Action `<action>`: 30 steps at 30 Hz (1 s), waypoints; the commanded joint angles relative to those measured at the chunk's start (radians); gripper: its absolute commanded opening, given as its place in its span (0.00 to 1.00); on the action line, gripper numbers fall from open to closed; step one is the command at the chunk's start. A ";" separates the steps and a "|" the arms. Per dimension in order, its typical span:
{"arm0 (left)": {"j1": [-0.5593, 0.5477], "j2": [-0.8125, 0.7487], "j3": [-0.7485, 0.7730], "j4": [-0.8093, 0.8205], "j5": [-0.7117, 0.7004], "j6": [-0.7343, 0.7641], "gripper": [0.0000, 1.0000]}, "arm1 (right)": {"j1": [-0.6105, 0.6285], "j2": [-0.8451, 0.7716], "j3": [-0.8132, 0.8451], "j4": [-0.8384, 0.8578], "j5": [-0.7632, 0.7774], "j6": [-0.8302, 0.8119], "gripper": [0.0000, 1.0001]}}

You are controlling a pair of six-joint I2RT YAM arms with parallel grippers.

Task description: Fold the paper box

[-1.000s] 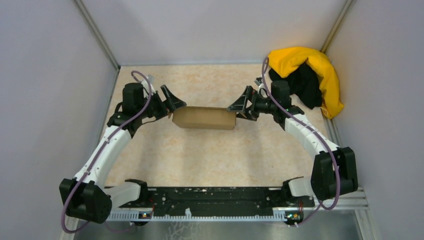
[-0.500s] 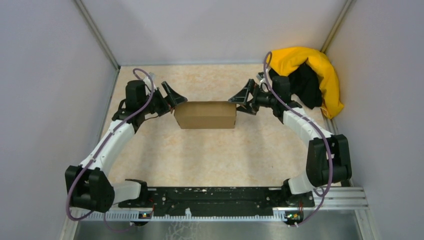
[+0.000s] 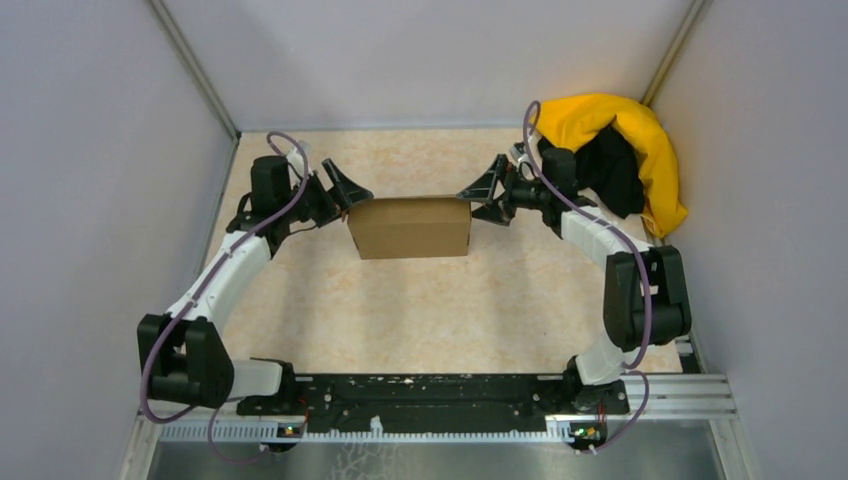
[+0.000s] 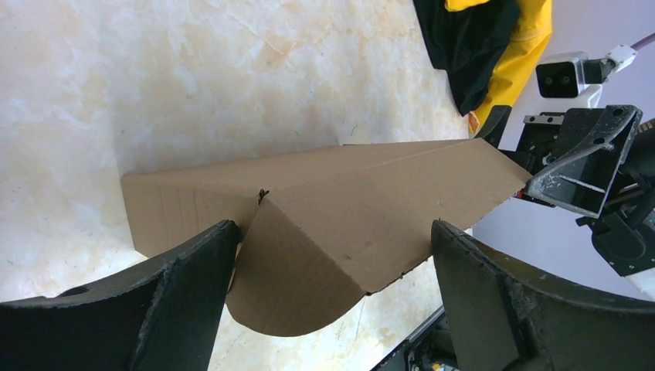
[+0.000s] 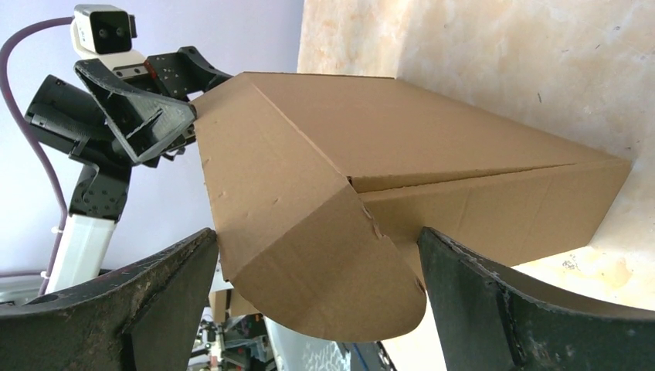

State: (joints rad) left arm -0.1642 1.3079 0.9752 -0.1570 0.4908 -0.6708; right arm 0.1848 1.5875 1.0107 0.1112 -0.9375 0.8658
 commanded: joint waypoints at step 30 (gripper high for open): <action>0.079 0.003 0.070 -0.084 0.117 0.081 0.99 | -0.103 -0.081 -0.037 0.246 -0.073 0.141 0.99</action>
State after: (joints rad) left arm -0.0998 1.3251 1.0317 -0.2474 0.5892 -0.6083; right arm 0.0975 1.5700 0.9970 0.1913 -0.9901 0.9123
